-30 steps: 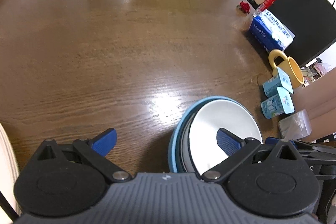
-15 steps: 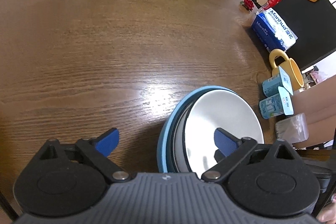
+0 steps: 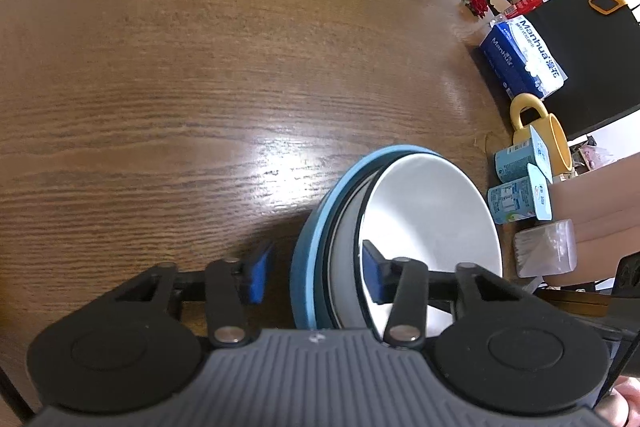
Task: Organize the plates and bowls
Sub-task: 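Close both tools on the blue bowl rim, then lift the blue bowl stack with both tools and carry it toward the beige plates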
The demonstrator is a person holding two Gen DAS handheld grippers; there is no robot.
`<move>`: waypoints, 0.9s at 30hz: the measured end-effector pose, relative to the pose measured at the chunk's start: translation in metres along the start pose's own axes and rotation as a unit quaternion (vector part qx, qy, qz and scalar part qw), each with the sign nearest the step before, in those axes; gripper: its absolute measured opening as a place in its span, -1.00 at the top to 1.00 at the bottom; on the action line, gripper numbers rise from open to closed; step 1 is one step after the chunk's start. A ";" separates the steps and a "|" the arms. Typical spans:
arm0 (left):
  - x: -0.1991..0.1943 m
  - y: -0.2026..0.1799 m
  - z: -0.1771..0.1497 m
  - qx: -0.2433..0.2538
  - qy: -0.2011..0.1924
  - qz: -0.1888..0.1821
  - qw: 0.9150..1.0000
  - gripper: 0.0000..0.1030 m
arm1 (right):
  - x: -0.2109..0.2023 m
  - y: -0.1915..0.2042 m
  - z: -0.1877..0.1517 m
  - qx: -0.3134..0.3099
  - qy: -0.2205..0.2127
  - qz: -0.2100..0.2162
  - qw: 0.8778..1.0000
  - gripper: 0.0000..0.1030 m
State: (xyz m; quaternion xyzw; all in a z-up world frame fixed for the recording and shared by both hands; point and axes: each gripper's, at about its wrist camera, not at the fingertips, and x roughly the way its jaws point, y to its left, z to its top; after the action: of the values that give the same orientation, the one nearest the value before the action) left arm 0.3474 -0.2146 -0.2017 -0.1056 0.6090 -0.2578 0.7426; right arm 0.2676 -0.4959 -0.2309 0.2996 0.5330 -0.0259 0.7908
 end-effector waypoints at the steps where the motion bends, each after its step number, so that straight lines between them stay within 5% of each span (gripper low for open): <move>1: 0.000 0.000 -0.001 -0.002 0.000 -0.002 1.000 0.13 | 0.000 -0.001 0.000 0.002 0.000 0.003 1.000 0.00; 27: 0.006 -0.004 -0.001 0.007 -0.004 -0.014 1.000 0.22 | -0.004 -0.009 -0.003 0.014 -0.002 0.015 1.000 0.01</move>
State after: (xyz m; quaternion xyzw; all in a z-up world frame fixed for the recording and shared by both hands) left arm 0.3464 -0.2210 -0.2045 -0.1102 0.6029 -0.2721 0.7418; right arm 0.2596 -0.5031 -0.2322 0.3189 0.5264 -0.0220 0.7878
